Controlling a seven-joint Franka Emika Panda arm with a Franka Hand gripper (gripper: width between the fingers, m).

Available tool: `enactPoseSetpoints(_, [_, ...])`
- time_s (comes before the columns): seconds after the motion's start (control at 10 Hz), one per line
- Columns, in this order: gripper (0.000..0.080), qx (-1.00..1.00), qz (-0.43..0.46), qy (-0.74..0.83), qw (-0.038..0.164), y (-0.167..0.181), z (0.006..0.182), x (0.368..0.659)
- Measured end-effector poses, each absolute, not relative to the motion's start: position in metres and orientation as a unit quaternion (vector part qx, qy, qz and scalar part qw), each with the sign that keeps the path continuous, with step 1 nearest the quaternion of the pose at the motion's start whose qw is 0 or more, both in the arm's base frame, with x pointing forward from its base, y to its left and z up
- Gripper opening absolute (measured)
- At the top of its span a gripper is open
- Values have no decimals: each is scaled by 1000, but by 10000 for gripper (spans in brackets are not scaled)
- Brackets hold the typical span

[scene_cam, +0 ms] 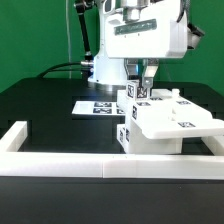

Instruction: Assemble chair

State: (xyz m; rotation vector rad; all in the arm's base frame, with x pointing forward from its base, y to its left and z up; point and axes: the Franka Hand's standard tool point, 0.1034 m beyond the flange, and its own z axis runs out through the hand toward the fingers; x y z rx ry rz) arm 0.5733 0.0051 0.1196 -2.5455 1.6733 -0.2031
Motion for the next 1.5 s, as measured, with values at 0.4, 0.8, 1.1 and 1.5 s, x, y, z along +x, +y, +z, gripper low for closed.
enactPoseSetpoints(0.4, [606,-836,-62,542,57,17,132,562])
enactPoseSetpoints(0.8, [648,-837,-62,540,64,22,139,558])
enactPoseSetpoints(1.1, [649,-846,-60,526,61,30,137,556])
enactPoseSetpoints(1.5, [649,-880,-51,467,72,48,148,538])
